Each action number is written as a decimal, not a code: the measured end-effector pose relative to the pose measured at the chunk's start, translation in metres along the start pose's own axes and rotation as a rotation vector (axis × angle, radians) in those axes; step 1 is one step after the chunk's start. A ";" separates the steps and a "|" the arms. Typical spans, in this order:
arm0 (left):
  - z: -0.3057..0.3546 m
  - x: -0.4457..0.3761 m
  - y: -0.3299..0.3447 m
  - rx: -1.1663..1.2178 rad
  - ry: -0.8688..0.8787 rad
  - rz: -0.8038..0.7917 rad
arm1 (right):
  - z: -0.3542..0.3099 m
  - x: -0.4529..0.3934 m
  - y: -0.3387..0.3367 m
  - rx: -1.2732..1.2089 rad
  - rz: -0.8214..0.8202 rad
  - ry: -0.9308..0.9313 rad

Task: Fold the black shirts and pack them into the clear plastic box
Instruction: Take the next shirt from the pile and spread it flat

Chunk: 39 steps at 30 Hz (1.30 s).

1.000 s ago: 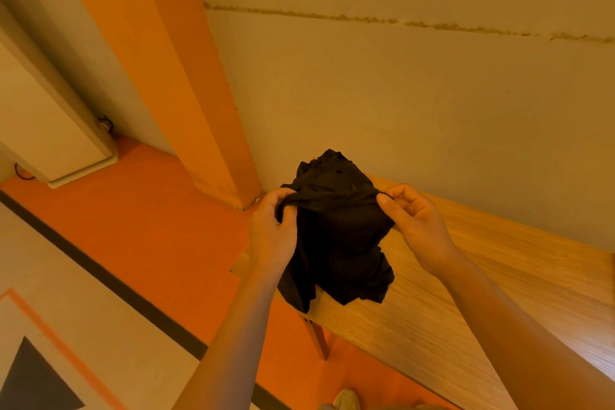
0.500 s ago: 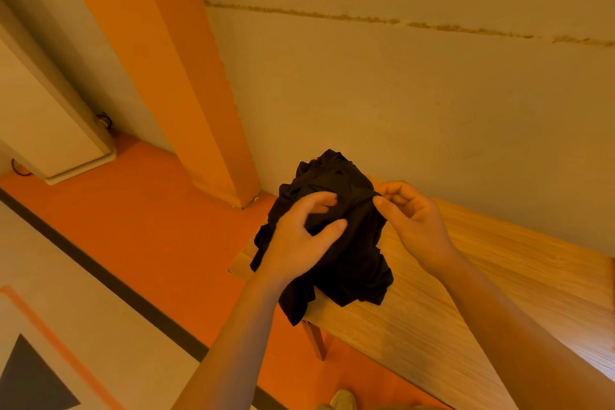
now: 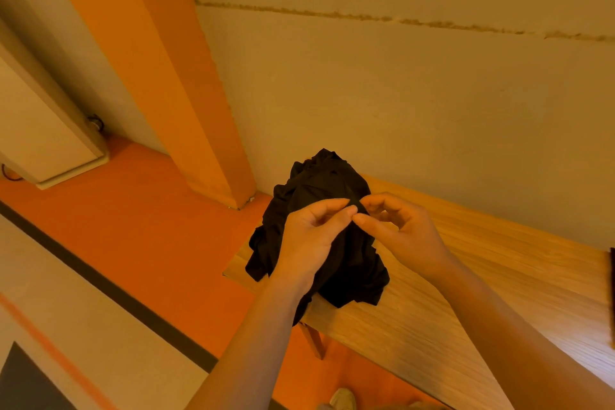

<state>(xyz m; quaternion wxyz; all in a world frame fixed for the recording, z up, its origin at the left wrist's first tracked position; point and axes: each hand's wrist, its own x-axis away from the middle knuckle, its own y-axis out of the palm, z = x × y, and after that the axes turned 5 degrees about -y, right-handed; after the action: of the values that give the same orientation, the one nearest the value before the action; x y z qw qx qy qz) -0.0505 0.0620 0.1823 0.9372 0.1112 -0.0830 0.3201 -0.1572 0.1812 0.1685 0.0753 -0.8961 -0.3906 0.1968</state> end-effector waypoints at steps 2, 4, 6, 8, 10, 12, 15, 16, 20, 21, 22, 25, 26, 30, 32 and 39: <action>-0.002 0.002 -0.002 -0.019 0.031 -0.035 | -0.002 -0.003 0.000 -0.004 0.003 -0.005; -0.002 0.004 -0.006 -0.075 0.080 -0.068 | -0.003 -0.006 -0.001 -0.035 0.005 -0.010; -0.003 0.005 -0.010 -0.152 0.156 -0.073 | -0.003 -0.007 -0.001 -0.035 -0.004 -0.022; -0.005 0.005 -0.014 -0.228 0.220 -0.043 | -0.003 -0.007 0.001 -0.027 -0.022 -0.031; -0.009 0.004 -0.016 -0.292 0.250 -0.025 | -0.004 -0.007 0.003 -0.026 -0.041 -0.032; -0.013 0.003 -0.016 -0.310 0.243 -0.016 | -0.005 -0.008 0.004 0.016 -0.072 -0.034; -0.017 -0.002 -0.016 -0.373 0.260 -0.004 | -0.006 -0.010 0.006 0.089 -0.142 -0.014; -0.018 -0.004 -0.016 -0.412 0.279 0.005 | -0.006 -0.011 0.007 0.114 -0.168 -0.014; -0.017 -0.009 -0.018 -0.452 0.307 0.028 | -0.007 -0.013 0.005 0.158 -0.211 -0.013; -0.017 -0.010 -0.017 -0.449 0.304 0.022 | -0.008 -0.014 0.004 0.151 -0.212 -0.013; -0.016 -0.009 -0.017 -0.443 0.291 0.007 | -0.008 -0.014 0.002 0.140 -0.205 -0.013; -0.021 -0.007 -0.017 -0.443 0.246 -0.087 | -0.011 -0.017 -0.002 0.093 -0.116 -0.031; -0.026 -0.005 -0.017 -0.466 0.235 -0.107 | -0.012 -0.018 -0.005 0.071 -0.080 -0.031; -0.054 -0.004 -0.026 -0.536 0.176 -0.002 | -0.016 -0.024 -0.020 0.026 0.003 0.005; -0.069 -0.003 -0.039 -0.571 0.155 0.065 | -0.012 -0.028 -0.031 0.011 0.070 0.030; -0.066 -0.004 -0.066 -0.604 0.140 0.203 | 0.009 -0.030 -0.042 0.126 0.039 0.107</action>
<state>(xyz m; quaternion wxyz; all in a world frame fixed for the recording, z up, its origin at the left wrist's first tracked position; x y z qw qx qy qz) -0.0074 0.0259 0.1074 0.8944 -0.2032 -0.1200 0.3798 -0.2077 0.1883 0.1809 0.1482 -0.9064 -0.3552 0.1743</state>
